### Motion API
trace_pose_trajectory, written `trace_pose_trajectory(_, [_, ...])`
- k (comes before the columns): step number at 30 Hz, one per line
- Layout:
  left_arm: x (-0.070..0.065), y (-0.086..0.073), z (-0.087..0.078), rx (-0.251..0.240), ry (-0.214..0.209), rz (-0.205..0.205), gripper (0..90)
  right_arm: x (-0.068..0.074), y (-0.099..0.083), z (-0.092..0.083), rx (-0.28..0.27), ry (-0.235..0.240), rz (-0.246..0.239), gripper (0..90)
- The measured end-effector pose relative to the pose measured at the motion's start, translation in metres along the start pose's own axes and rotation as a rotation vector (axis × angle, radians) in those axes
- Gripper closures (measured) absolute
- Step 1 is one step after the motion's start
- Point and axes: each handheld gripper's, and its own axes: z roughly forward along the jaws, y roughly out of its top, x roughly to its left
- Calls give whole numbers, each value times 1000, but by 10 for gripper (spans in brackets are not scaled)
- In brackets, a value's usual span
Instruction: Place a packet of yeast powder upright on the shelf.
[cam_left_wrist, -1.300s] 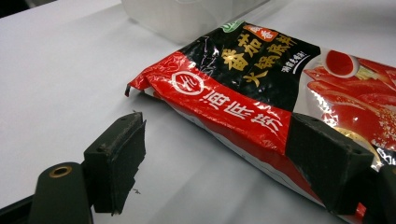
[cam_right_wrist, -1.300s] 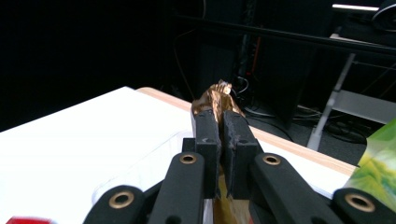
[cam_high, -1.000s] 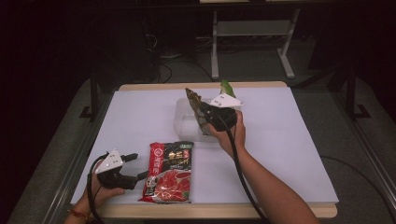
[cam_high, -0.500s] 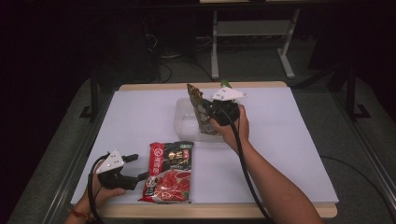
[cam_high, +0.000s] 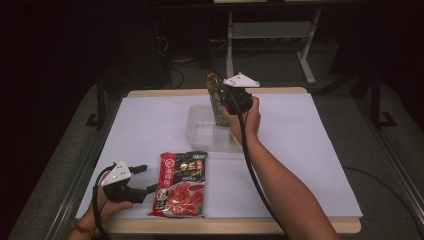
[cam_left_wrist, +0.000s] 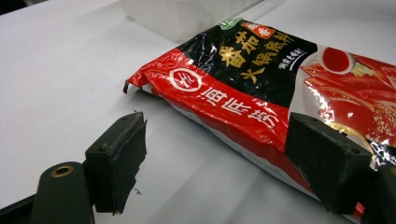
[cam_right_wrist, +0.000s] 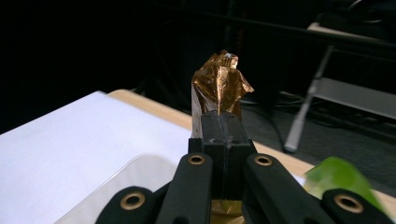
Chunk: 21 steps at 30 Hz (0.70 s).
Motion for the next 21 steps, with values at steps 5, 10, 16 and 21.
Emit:
trace_pose_trajectory(5, [-2, 1, 2, 7, -6, 8, 204, 2, 1, 7, -43, -91, 4, 900])
trace_pose_trajectory(10, [-2, 0, 2, 6, -10, 2, 207, 10, -12, 16, -26, -80, 14, 899])
trace_pose_trajectory(16, [-1, 0, 2, 6, -10, 4, 207, 26, -36, 16, -4, -37, -11, 898])
trace_pose_trajectory(21, [-3, 2, 2, 5, -13, 8, 208, 34, -46, 10, 40, 38, -18, 892])
